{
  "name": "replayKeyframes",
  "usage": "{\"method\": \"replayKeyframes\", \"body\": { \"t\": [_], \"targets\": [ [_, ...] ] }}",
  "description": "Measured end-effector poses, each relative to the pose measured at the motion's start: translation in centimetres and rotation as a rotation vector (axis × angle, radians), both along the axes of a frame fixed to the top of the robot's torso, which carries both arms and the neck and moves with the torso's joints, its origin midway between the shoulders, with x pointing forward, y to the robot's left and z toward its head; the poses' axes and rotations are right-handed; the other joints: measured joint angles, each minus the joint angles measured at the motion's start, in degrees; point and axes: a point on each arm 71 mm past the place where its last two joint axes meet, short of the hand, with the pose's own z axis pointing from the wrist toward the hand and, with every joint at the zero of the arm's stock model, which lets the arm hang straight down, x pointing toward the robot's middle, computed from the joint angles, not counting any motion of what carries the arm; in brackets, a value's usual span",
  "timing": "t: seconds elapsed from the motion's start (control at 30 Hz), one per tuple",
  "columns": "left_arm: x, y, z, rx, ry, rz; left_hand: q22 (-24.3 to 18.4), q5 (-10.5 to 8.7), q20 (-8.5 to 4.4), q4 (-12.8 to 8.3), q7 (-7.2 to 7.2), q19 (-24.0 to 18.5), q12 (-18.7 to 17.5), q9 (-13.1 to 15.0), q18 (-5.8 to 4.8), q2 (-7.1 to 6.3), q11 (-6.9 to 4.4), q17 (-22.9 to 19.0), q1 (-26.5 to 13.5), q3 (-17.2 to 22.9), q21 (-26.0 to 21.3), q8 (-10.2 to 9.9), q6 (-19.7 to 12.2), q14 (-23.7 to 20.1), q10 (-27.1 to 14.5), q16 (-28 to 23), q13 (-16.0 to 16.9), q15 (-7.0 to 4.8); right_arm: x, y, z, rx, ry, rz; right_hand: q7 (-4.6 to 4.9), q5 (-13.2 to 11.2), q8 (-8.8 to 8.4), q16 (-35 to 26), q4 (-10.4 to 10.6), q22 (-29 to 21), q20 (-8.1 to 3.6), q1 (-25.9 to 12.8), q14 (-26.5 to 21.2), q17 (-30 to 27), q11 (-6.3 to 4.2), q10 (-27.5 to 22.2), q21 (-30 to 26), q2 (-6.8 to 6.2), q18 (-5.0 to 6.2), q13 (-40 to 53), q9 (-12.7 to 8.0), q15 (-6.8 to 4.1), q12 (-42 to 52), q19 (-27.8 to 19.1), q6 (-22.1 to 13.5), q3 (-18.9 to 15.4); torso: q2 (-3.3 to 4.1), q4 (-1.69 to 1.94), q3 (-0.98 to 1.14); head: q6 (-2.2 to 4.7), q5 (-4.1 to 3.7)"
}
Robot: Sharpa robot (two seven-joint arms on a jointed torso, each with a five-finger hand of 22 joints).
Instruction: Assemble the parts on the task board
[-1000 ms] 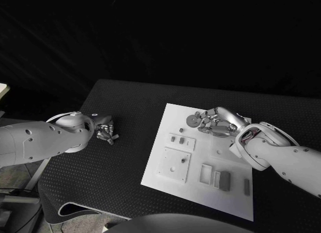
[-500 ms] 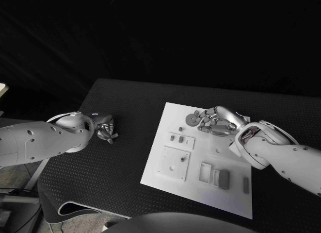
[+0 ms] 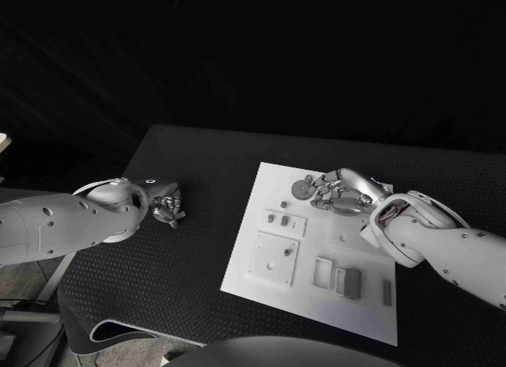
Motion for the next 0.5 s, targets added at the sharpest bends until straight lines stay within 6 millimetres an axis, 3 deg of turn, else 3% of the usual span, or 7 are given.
{"method": "replayKeyframes", "body": {
  "t": [0.5],
  "targets": [
    [-0.28, 0.37, -0.17, -0.064, 0.001, 0.032, 0.56, 0.0, -0.19, -0.29, 0.16, 0.22, -0.37, -0.18, -0.04, 0.54, 0.1, -0.17, -0.52, 1.09, -0.23, 0.38, 0.65, 0.53, 1.24, 0.23, 0.0, 0.06, 0.01, -0.06, -0.06, 0.003, 0.011, -0.001, 0.0, 0.0, 0.0, 0.0, 0.0, 0.0, 0.0, -0.23, 0.0, 0.0, 0.0, 0.0, 0.0, 0.23, 0.0, -0.01, 0.0, 0.0, 0.0, 0.0, 0.0, 0.0, 0.01, -0.02, -0.01, 0.35, -0.33]
  ]
}}
